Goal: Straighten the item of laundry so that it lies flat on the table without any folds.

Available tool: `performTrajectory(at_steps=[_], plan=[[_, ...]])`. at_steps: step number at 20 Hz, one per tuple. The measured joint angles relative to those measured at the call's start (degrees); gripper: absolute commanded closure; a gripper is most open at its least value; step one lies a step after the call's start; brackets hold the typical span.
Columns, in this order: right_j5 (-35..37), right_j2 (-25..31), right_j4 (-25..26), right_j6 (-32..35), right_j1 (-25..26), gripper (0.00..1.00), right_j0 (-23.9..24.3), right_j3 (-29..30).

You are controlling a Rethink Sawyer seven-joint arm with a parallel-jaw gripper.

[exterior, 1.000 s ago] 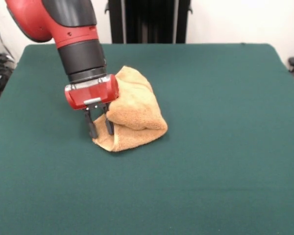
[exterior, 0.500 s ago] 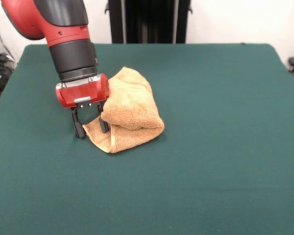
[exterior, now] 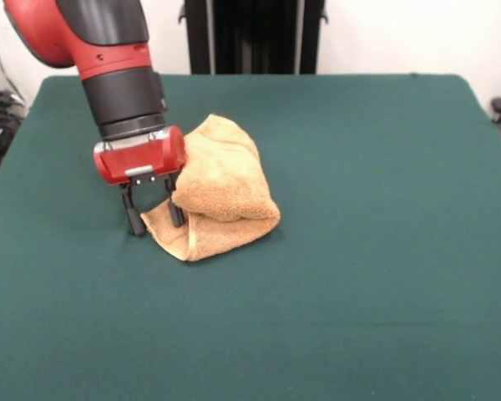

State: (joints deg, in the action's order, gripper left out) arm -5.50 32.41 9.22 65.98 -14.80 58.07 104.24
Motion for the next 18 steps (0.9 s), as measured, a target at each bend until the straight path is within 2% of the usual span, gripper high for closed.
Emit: performTrajectory(at_steps=[7, 10, 18], plan=[[0.0, 0.0, -5.8, 1.2, -1.0, 0.0, 0.1, 1.9], [0.0, 0.0, -9.3, 3.8, -3.6, 0.0, 0.1, 4.4], [0.0, 0.0, -13.1, 8.3, -8.7, 0.0, -0.5, 7.5]])
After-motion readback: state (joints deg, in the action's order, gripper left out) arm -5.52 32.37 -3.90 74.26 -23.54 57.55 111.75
